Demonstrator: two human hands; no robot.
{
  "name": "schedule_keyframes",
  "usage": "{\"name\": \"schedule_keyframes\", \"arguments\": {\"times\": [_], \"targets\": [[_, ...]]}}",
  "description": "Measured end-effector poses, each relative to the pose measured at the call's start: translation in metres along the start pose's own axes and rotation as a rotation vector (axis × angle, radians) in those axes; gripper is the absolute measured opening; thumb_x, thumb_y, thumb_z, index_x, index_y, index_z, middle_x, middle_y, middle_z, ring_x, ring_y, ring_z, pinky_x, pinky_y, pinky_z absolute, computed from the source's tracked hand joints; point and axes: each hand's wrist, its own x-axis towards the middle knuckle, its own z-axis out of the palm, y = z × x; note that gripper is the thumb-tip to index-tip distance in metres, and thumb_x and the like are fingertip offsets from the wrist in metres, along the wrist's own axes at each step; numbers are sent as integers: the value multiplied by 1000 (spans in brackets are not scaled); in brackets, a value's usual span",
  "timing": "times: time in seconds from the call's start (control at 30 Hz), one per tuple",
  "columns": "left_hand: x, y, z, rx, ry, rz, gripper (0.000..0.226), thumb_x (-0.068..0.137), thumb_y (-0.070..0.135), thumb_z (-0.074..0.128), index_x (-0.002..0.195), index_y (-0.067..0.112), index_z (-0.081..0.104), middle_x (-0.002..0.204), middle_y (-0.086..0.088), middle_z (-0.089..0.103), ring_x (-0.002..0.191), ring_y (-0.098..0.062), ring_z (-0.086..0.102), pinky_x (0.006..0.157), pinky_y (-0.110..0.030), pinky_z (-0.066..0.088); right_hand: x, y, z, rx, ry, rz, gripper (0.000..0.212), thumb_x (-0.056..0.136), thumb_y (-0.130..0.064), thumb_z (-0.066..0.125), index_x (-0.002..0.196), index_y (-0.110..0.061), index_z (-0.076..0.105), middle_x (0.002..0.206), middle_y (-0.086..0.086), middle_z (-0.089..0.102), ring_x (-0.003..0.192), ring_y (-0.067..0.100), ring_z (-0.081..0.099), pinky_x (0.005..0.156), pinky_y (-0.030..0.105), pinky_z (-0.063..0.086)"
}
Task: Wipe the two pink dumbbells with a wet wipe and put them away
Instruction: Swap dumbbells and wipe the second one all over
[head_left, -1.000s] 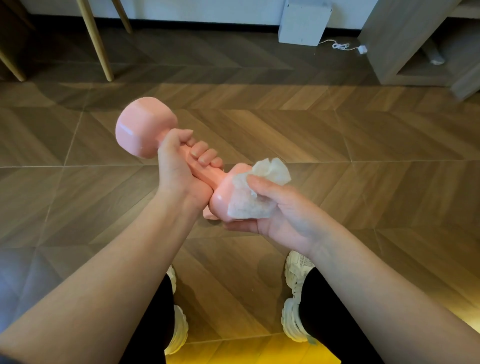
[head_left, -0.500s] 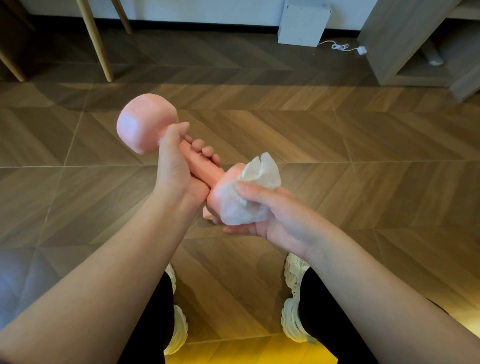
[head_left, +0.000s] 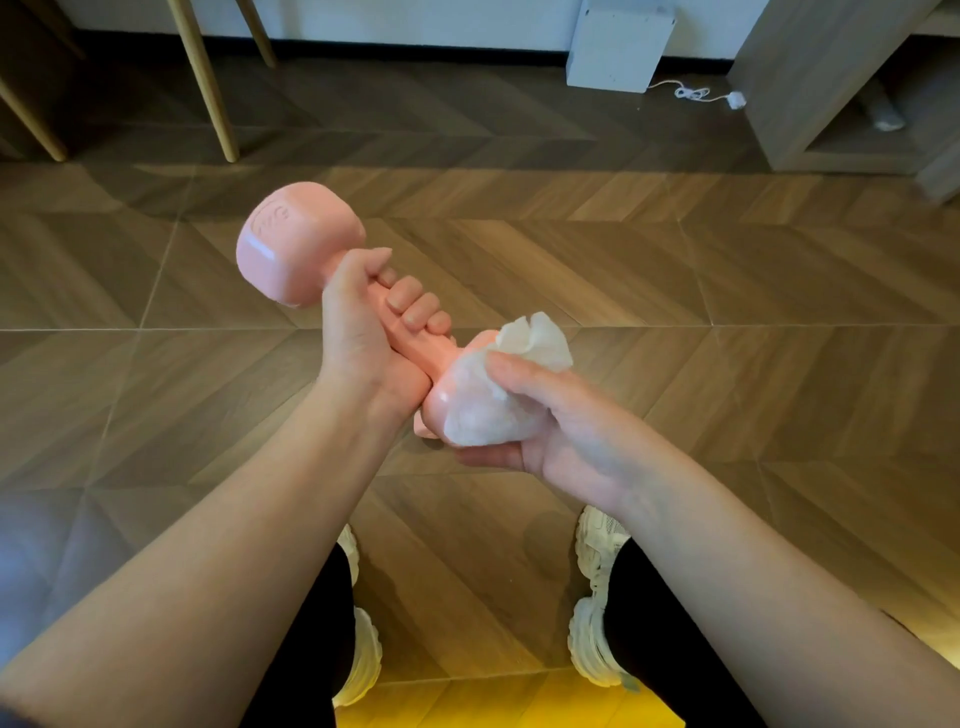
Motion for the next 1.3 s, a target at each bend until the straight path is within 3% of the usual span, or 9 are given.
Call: {"name": "schedule_keyframes", "arguments": {"times": [0.13, 0.33, 0.47, 0.6, 0.73, 0.93, 1.1, 1.2, 1.3], "targets": [[-4, -5, 6, 57, -68, -5, 32, 92, 17, 43, 62, 20, 31, 49, 6, 22, 42, -11, 19, 43, -24, 27, 1, -3, 5, 12, 88, 31, 43, 90, -43, 59, 123, -16, 60, 127, 31, 60, 101, 39, 64, 69, 43, 58], [-2, 4, 4, -19, -84, 12, 32, 92, 18, 44, 61, 21, 35, 49, 8, 24, 42, -9, 23, 45, -23, 27, -8, -8, -2, 88, -61, -44, 47, 86, -21, 66, 129, -8, 54, 116, 20, 65, 104, 33, 66, 83, 50, 58], [-6, 3, 2, 2, -105, 26, 33, 91, 17, 43, 60, 20, 33, 48, 7, 23, 42, -10, 21, 44, -24, 27, -2, -2, 12, -28, 83, -54, 38, 90, -37, 66, 121, -16, 59, 126, 25, 63, 104, 38, 66, 74, 46, 59], [-8, 5, 3, -14, -184, 57, 32, 91, 16, 42, 60, 20, 33, 45, 7, 24, 40, -10, 21, 43, -24, 26, -2, -8, 10, 62, 82, -1, 29, 95, -43, 54, 114, -24, 65, 116, 22, 66, 106, 42, 63, 74, 49, 59], [-9, 5, 3, -78, -158, 50, 30, 92, 20, 45, 62, 19, 38, 49, 7, 30, 42, -9, 27, 46, -23, 30, -6, -4, 1, 171, -127, 128, 66, 84, -49, 63, 140, -16, 49, 139, 32, 50, 121, 49, 55, 77, 49, 60], [-6, 2, 7, 17, 6, 74, 30, 93, 20, 54, 69, 20, 38, 52, 7, 30, 46, -9, 30, 48, -23, 33, -3, -3, 2, -140, 64, -190, 40, 80, -24, 71, 118, -17, 60, 110, 8, 70, 105, 23, 68, 90, 43, 55], [-7, 4, 9, 4, 7, 92, 33, 92, 15, 50, 63, 20, 35, 48, 6, 27, 42, -10, 25, 44, -23, 30, 1, 1, 9, -144, 165, -247, 40, 86, -38, 62, 121, -19, 59, 119, 16, 67, 115, 38, 63, 94, 69, 46], [-5, 8, 6, -39, 25, 77, 35, 92, 15, 50, 61, 20, 35, 48, 7, 27, 42, -10, 25, 45, -23, 29, -4, -7, 3, -143, 8, -185, 45, 90, -26, 65, 131, -15, 51, 121, 17, 65, 108, 28, 65, 93, 54, 52], [-6, 7, 2, -51, 35, 61, 34, 92, 16, 50, 62, 21, 34, 48, 8, 26, 42, -9, 25, 45, -22, 29, -8, -4, 5, -211, 21, -183, 43, 81, -24, 72, 121, -21, 56, 105, 4, 70, 100, 16, 69, 87, 39, 57]]}}
